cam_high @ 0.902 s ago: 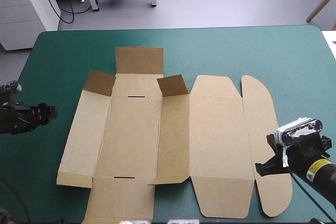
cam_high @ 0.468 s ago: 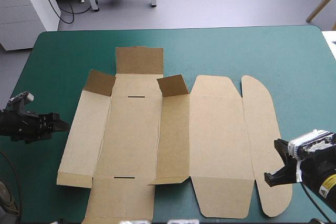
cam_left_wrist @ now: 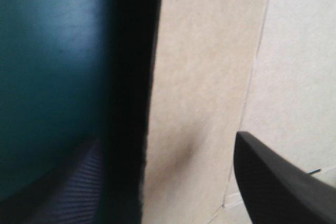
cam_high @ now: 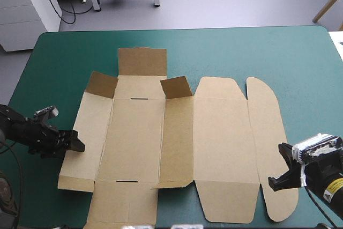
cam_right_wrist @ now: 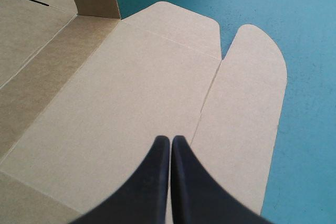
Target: Fold the box
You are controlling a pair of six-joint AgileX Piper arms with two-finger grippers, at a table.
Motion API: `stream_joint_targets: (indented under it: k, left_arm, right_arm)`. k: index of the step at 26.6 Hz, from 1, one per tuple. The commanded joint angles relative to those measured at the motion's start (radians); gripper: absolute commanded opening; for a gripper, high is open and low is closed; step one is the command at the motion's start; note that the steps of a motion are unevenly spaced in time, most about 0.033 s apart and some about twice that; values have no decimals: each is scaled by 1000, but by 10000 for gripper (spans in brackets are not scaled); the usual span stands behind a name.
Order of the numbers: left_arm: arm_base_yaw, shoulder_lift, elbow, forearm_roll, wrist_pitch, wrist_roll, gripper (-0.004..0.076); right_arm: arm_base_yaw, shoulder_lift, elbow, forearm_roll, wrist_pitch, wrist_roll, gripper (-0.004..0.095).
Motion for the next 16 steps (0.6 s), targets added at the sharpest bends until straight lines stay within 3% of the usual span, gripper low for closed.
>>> stream_joint_targets:
  k: [1,11,16]
  left_arm:
    - [-10,-28,-7,-132,99,-2,493]
    - [-214,-30,-5,-77,99,-22,493]
    - [-225,-32,-5,-116,99,-27,491]
  right_arm:
    - [-6,6,-23,-17,-85,-2,-4]
    - [-6,6,-23,-19,-98,-10,-4]
    - [-6,6,-21,-19,-98,-14,-4]
